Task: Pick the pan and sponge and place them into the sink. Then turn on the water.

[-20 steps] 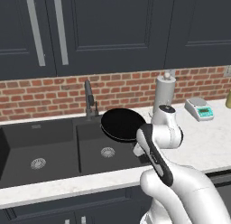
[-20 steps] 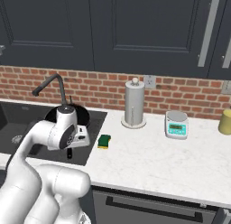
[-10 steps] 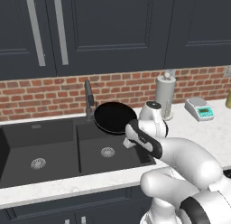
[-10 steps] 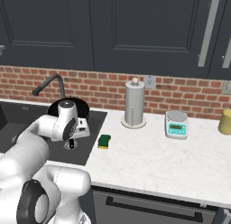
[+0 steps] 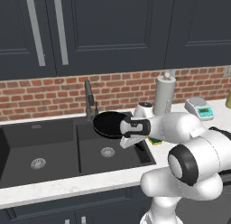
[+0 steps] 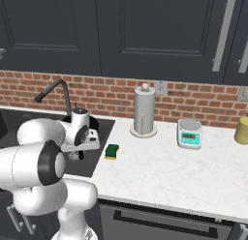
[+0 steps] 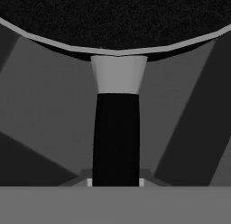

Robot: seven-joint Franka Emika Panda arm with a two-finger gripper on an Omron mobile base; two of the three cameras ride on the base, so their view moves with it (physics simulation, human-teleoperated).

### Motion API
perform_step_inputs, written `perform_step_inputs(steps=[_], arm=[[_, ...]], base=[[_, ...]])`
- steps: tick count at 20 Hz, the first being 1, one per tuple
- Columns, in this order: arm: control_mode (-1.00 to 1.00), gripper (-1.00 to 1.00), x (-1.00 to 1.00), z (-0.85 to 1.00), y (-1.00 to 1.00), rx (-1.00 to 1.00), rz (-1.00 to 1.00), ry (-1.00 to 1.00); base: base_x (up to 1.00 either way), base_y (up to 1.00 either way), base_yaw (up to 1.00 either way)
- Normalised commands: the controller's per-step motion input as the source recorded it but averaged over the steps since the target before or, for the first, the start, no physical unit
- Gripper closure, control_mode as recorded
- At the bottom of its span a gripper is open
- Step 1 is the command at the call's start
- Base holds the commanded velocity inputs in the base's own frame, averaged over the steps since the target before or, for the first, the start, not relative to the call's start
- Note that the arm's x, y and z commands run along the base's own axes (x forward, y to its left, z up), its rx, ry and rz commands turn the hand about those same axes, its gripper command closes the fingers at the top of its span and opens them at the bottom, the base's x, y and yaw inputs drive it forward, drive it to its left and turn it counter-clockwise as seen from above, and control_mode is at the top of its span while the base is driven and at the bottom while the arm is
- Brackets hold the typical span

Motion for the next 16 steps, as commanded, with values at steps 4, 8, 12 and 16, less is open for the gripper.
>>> perform_step_inputs(steps=[4, 8, 12, 16], arm=[[-1.00, 1.00, 0.24, -0.55, 0.23, 0.00, 0.00, 0.03], [-1.00, 1.00, 0.27, -0.37, 0.28, 0.00, 0.00, 0.00], [-1.00, 1.00, 0.26, -0.25, 0.29, -0.01, 0.00, 0.00], [-1.00, 1.00, 0.37, -0.30, 0.12, 0.00, 0.00, 0.00]], base=[[0.00, 0.00, 0.00], [0.00, 0.00, 0.00], [0.00, 0.00, 0.00], [0.00, 0.00, 0.00]])
